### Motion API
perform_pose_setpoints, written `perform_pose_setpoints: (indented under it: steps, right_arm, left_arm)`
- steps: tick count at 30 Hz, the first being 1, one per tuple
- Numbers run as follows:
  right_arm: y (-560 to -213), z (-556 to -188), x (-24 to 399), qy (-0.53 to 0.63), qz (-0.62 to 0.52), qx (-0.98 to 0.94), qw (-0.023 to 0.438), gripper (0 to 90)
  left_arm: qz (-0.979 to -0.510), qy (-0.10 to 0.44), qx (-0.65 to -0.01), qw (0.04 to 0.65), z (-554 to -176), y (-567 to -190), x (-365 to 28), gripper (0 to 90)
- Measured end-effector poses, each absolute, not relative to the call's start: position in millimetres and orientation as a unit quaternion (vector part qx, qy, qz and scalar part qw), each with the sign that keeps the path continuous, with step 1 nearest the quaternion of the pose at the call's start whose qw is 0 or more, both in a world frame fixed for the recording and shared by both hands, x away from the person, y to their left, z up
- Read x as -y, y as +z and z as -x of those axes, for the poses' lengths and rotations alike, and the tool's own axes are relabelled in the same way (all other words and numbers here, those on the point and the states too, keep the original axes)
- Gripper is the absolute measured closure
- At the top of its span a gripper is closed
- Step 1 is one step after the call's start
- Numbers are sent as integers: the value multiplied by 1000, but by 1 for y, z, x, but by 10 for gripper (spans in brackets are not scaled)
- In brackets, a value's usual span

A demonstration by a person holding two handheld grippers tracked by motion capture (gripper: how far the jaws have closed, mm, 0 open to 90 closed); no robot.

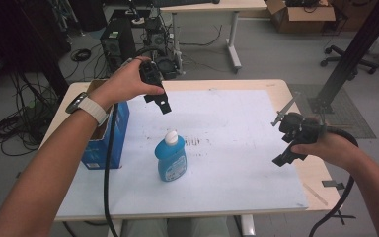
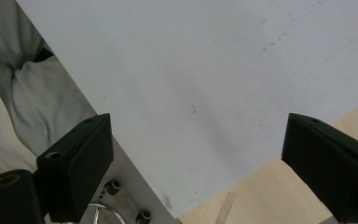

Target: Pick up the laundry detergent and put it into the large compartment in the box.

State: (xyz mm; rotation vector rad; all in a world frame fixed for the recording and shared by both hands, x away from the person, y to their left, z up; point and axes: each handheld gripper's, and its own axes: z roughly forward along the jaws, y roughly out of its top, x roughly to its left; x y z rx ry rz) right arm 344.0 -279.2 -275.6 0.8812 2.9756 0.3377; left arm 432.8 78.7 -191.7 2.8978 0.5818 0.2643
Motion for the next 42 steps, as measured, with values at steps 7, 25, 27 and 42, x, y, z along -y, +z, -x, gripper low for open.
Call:
perform_pose_setpoints:
  steps: [7, 25, 27, 42]
  right_arm:
    - [-272, -341, 278, 109, -282, -953, 13, 89]
    - [-269, -333, 273, 114, -273, -955, 21, 89]
    - [-269, -332, 273, 116, -272, -955, 21, 89]
    - [-271, -329, 274, 116, -271, -955, 22, 89]
  left_arm:
    - [-971, 84, -199, 99, -424, -184, -78, 55]
    - [-959, 77, -247, 113, -382, -150, -73, 43]
    - [-959, 76, -250, 113, -379, -149, -72, 45]
    - [-954, 67, -266, 124, -350, -157, -59, 50]
